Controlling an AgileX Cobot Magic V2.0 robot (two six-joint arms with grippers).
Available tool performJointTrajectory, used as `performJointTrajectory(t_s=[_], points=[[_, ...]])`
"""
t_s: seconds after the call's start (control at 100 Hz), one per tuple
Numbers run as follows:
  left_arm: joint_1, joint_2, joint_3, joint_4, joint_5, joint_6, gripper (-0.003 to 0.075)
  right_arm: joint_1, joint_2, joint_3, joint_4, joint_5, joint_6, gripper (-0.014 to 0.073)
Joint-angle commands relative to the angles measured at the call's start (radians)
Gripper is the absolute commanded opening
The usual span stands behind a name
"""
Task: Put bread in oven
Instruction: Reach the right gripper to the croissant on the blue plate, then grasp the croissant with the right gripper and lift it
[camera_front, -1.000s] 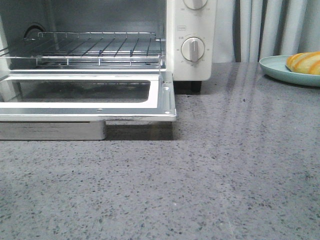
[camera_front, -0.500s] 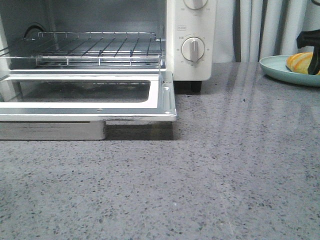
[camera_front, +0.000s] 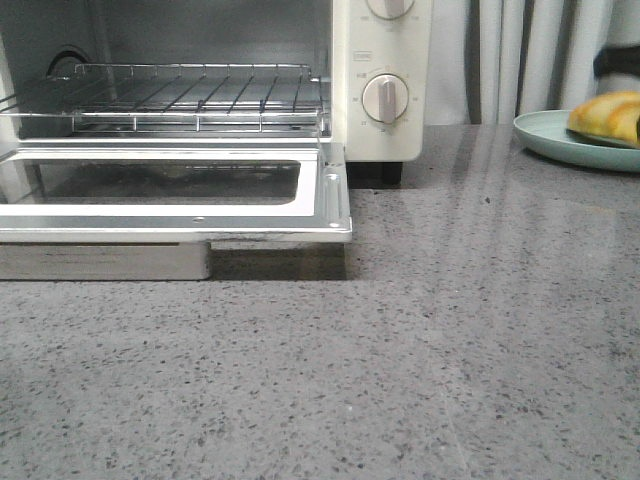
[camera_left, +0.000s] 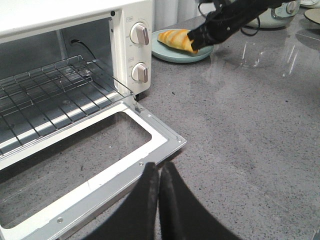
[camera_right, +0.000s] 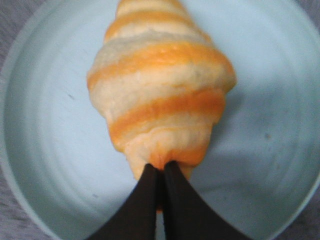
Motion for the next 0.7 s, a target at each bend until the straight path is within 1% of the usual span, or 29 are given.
performJointTrajectory(t_s=[0.0,0.11,0.23,0.28,0.37,0.53,0.61,0.69], points=[[0.002,0.006,-0.03,-0.037,-0.057,-0.004,-0.0021,0.01,-0.142,-0.03,0.005,-0.138,-0.004,-0.0069],[0.002,0.006,-0.03,-0.037,-0.057,-0.004,-0.0022,0.046,-0.272,-0.03,-0.02,-0.188,-0.004,-0.0069],[0.002,0.006,-0.03,-0.037,-0.06,-0.004,-0.0022,0.139,-0.395,-0.03,-0.027,-0.186,-0.023,-0.0069],[0.002,0.006,-0.03,-0.037,-0.065,-0.004,-0.0021,0.202,-0.436,-0.03,-0.051,-0.18,-0.023,-0.0069],[0.002,0.006,-0.03,-0.037,-0.074,-0.004,-0.0022,0.353,-0.493,-0.03,-0.109,-0.174,-0.023,-0.0069],[0.002,0.006,-0.03,-0.037,-0.094,-0.004,-0.0022,0.654,-0.512,-0.03,-0.15,-0.174,-0.023,-0.0069],[0.002,0.006,-0.03,-0.037,-0.096,-0.004,-0.0022,0.763,-0.49,-0.03,-0.152,-0.176,-0.023,-0.0069],[0.002,0.006,-0.03,-0.037,-0.096,-0.004,-0.0022,0.841,-0.444,-0.03,-0.159,-0.176,-0.023,-0.0069]])
